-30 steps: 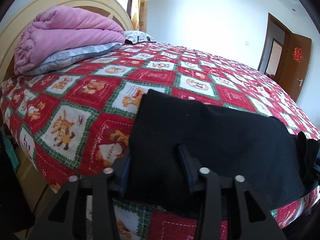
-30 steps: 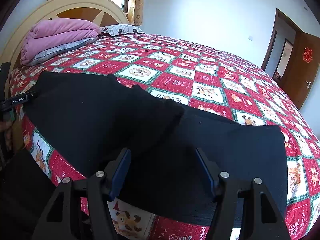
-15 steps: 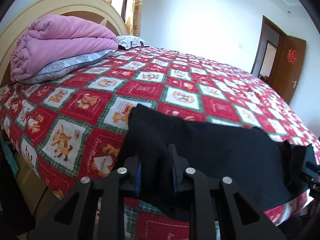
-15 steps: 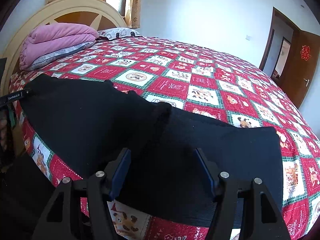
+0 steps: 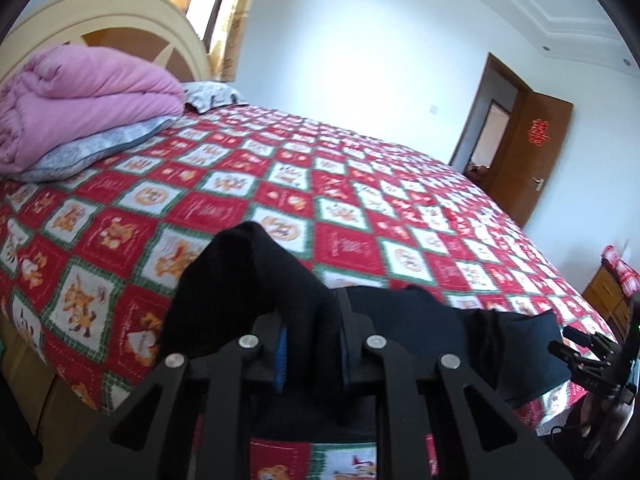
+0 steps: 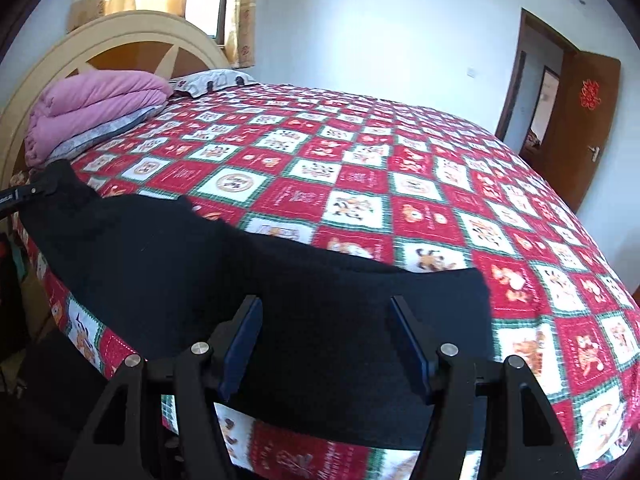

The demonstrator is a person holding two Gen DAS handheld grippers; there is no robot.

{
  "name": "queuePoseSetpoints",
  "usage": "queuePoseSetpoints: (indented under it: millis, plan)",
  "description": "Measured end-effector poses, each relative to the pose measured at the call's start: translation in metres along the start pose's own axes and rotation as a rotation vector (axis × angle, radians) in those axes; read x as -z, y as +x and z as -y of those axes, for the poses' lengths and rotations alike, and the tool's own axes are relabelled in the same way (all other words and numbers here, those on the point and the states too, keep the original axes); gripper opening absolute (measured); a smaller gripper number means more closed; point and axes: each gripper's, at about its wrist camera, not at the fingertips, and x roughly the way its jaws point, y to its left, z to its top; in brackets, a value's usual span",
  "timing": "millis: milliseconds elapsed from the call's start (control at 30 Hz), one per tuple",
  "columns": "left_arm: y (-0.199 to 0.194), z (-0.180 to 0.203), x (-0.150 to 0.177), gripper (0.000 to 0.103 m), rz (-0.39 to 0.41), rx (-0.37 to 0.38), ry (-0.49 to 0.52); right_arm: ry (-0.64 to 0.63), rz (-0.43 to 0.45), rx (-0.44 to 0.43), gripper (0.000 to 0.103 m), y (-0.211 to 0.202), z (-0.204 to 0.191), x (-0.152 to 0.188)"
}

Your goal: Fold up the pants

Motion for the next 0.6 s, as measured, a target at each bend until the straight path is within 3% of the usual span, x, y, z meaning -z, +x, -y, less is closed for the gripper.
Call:
queuePoseSetpoints:
  millis: [200,433,500,533,600]
  plan:
    - [-0.003,0.011,-0.005,0.020,0.004,0.009,0.040,0.041,-0.013,0.019,0.065,-0.004,0.025,0.003]
    - [0.027,-0.042,0.008,0.021,-0.066,-0.156,0.042,0.087,-0.025,-0.004,0.065,0.001,0.035,0.011]
    - [0.040,-0.062,0.019,0.037,-0.085,-0.212,0.031,0.076,-0.029,-0.007,0.065,0.003,0.032,0.013]
    - [0.044,-0.069,0.023,0.040,-0.093,-0.216,0.023,0.071,-0.031,-0.011,0.065,0.004,0.029,0.014]
    - [0.055,-0.083,0.033,0.058,-0.115,-0.228,0.005,0.066,-0.035,-0.019,0.065,0.005,0.026,0.015]
